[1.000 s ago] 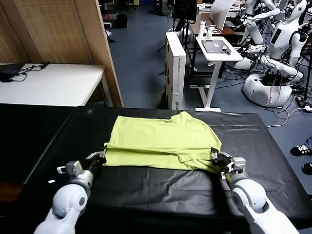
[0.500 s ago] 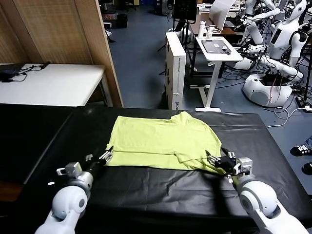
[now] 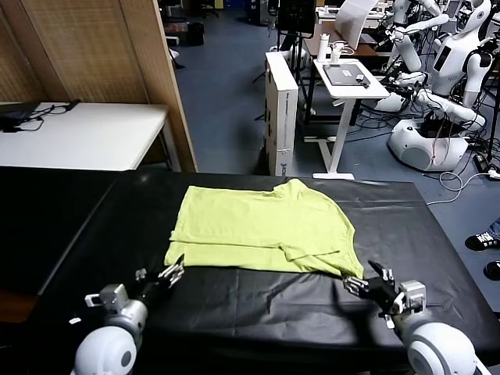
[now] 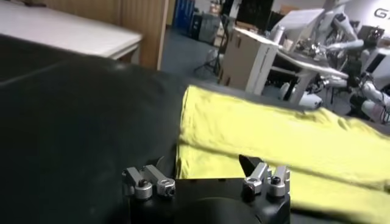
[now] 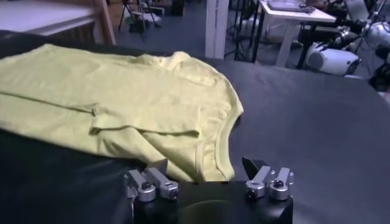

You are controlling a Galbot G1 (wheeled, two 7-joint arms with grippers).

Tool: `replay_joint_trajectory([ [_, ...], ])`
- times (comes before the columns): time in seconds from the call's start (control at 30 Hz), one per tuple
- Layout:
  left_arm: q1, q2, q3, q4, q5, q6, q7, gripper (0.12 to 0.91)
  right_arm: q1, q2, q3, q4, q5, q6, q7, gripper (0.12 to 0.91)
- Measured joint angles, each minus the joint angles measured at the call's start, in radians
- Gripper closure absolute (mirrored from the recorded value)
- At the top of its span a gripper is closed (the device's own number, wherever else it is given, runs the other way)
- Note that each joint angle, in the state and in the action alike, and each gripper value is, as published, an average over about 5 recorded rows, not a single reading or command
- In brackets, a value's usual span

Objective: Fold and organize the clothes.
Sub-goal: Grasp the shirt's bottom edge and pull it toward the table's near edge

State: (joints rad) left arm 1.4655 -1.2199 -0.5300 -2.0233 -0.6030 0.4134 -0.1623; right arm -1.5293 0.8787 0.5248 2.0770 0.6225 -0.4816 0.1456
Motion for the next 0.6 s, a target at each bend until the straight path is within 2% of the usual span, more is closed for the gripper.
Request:
replay_joint_trajectory([
  [0.13,-0.003,-0.005,0.003,0.015,0.008,-0.003,0.001,0.123,-0.002,0.000,-0.003,-0.001,-0.003,0.000,0.000,0.274],
  [0.2,-0.007,-0.009,0.004,0.024,0.012,-0.004,0.002,0.123,-0.004,0.000,-0.005,-0.001,-0.004,0.000,-0.001,0.352],
  [0.33,-0.010,-0.014,0.006,0.032,0.016,-0.007,0.004,0.165,-0.010,0.000,-0.009,0.000,-0.009,0.000,-0.003,0.579],
  [0.47,-0.008,-0.013,0.006,0.036,0.019,-0.012,0.007,0.293,-0.011,0.000,-0.013,0.001,-0.010,0.000,-0.003,0.819],
  [0.5,-0.007,-0.012,0.006,0.038,0.021,-0.014,0.009,0.349,-0.012,-0.001,-0.013,0.002,-0.009,0.000,-0.001,0.853],
  [0.6,-0.006,-0.011,0.007,0.043,0.032,-0.020,0.017,0.517,-0.016,-0.006,-0.012,0.010,0.003,-0.002,0.006,0.884],
])
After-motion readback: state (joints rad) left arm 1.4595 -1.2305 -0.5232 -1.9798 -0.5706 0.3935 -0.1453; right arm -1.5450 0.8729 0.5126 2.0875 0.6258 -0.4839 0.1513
